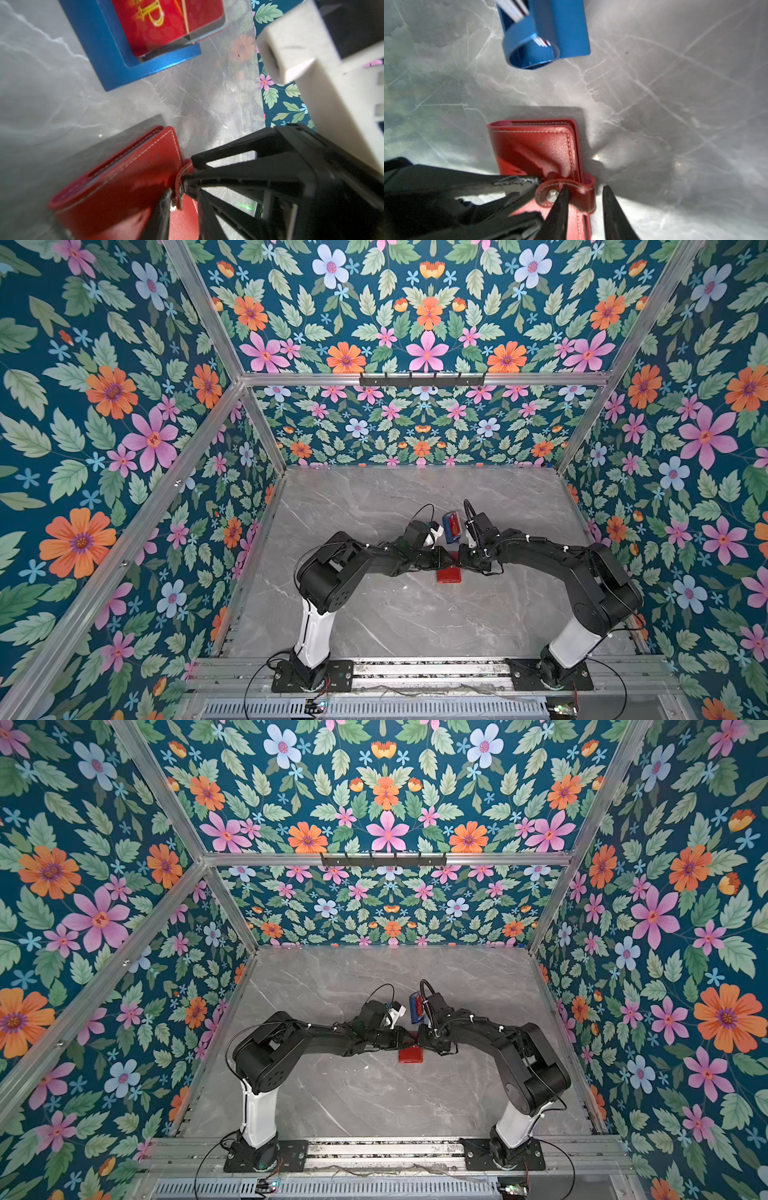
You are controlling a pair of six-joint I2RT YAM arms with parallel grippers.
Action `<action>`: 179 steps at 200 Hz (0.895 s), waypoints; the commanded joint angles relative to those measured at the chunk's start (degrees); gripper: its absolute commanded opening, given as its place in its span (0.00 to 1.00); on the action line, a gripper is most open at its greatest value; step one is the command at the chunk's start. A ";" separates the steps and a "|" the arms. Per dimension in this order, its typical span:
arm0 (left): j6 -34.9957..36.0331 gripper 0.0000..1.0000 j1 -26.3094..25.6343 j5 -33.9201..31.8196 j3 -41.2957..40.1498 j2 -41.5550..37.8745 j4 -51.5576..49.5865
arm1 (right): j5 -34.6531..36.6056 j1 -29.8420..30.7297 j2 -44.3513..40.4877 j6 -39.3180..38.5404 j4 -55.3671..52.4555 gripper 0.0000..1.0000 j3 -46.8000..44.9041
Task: Insert credit cards into a card holder
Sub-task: Close the button on the card holder.
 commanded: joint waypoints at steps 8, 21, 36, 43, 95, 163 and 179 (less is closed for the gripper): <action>-0.07 0.21 -0.12 1.07 0.10 0.29 -0.07 | -0.16 0.09 0.74 -0.14 -0.88 0.29 0.12; 0.06 0.17 -0.08 0.90 0.08 0.20 -0.43 | -0.18 0.13 0.90 -0.22 -0.95 0.29 0.24; 0.18 0.10 -0.08 0.61 0.07 -0.02 -0.73 | -0.04 0.13 0.70 -0.21 -1.17 0.29 0.42; 0.32 0.07 -0.08 0.34 0.06 -0.21 -0.86 | 0.08 0.13 0.41 -0.22 -1.22 0.29 0.40; 2.09 0.00 -0.10 -0.97 0.72 -1.24 -3.70 | 1.61 0.13 -3.73 -0.29 -2.40 0.39 0.49; 3.08 0.00 -0.05 -2.21 0.45 -2.27 -5.29 | 1.41 0.13 -2.80 -0.40 -2.78 0.40 0.98; 2.97 0.00 -0.12 -2.18 0.16 -2.26 -5.29 | 1.15 0.12 -2.60 -0.48 -2.75 0.40 1.08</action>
